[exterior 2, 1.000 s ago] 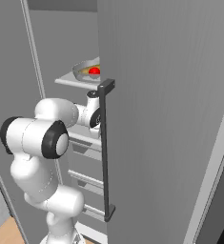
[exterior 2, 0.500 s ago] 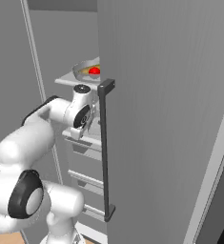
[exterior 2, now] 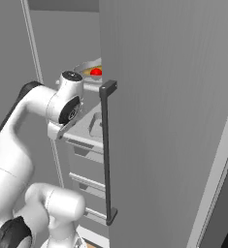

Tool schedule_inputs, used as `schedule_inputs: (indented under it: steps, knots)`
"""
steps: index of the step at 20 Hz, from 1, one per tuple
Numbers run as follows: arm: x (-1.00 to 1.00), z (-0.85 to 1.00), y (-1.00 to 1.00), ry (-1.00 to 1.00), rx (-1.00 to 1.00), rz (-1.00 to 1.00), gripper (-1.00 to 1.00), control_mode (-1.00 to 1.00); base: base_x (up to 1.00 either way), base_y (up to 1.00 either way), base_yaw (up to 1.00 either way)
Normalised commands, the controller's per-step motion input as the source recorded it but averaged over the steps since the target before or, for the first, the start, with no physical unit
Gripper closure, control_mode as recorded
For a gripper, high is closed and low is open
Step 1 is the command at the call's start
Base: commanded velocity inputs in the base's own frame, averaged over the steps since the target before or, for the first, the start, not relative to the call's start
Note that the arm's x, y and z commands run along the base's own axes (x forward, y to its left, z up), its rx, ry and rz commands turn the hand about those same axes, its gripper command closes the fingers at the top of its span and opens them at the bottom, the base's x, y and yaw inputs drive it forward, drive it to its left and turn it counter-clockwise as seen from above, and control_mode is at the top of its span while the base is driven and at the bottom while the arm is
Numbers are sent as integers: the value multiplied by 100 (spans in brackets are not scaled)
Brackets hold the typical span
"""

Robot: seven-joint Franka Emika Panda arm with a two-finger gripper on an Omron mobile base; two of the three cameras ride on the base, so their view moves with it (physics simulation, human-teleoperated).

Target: Take the meat container that has the steak and place it on the second highest rack of the freezer. Then take the vegetable container that has the tomato and cucumber and place it on the highest rack of the freezer.

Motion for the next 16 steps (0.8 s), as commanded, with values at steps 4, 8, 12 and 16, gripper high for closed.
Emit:
schedule_inputs:
  steps: [4,8,12,16]
  knots:
    - [-100,11,21,-63,-16,0,-100,-100,0,0,0]
    - [-14,-2,0,-12,1,-4,-100,-100,0,0,0]
    - [-1,0,-19,-15,7,4,-100,-100,0,0,0]
    - [-35,-5,-2,-97,-5,14,-100,-100,0,0,0]
